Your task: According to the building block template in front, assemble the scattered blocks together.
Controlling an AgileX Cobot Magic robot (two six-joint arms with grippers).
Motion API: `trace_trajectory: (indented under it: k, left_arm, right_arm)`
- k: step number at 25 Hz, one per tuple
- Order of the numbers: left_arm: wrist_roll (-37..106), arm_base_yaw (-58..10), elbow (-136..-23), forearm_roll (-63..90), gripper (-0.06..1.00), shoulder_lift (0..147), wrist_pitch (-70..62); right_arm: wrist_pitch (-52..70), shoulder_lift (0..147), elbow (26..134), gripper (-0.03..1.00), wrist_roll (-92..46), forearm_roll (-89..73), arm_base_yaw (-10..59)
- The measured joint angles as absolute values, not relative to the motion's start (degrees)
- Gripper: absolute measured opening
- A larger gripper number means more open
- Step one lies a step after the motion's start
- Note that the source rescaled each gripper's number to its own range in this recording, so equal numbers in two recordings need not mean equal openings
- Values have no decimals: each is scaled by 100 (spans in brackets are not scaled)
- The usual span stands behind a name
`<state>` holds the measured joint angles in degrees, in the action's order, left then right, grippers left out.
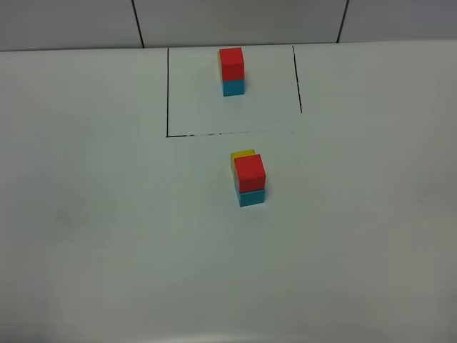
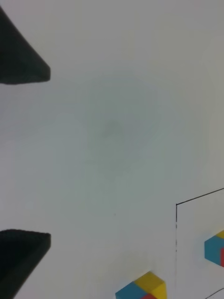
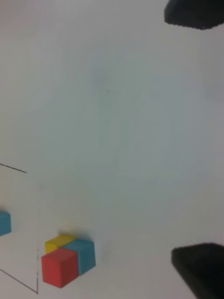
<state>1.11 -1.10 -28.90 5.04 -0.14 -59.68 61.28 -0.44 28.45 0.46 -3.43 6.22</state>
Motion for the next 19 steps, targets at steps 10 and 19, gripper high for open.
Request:
trace_trajectory:
  k: [10, 19]
  left_arm:
    - [111, -110, -2890, 504, 41, -14, -5968]
    - [99, -110, -2890, 504, 41, -14, -5968]
  right_arm:
    - [6128, -42, 2845, 76, 46, -343, 622]
    - [6128, -42, 2845, 75, 46, -343, 622]
